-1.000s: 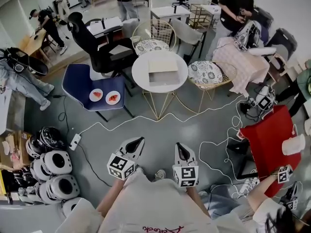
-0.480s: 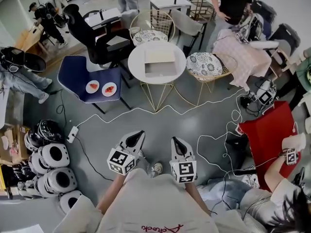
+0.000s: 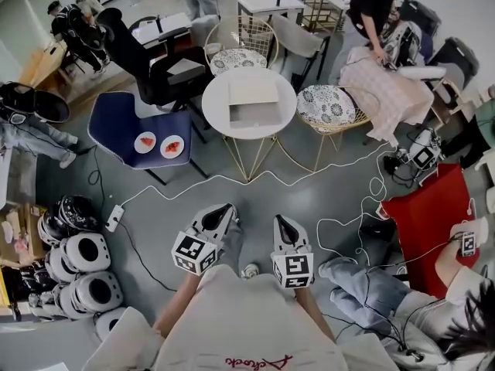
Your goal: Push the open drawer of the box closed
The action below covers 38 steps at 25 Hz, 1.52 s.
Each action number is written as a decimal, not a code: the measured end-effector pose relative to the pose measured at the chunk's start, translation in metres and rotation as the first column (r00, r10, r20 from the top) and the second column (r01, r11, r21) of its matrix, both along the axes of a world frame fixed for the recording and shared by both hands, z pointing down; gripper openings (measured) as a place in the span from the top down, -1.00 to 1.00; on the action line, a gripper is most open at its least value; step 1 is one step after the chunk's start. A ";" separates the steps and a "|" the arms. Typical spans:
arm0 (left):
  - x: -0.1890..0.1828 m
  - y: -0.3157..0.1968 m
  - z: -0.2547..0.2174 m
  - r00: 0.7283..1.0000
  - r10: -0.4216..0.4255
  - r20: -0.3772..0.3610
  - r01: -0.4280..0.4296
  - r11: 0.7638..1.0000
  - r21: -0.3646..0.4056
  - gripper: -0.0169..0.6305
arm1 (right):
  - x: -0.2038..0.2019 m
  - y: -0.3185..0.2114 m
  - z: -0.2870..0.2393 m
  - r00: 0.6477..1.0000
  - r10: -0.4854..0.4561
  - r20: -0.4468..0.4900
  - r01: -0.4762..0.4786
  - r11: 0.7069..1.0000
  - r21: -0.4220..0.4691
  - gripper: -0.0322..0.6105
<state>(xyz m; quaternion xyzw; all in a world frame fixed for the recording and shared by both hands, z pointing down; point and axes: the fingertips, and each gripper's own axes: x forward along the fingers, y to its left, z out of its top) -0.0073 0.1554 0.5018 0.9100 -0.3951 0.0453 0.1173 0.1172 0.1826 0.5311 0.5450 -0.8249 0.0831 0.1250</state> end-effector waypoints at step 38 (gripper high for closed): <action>-0.041 -0.354 -0.013 0.994 0.090 -0.064 -0.093 0.995 -0.041 0.91 | -0.061 -0.363 -0.037 0.999 0.011 0.031 -0.011 1.000 0.010 0.85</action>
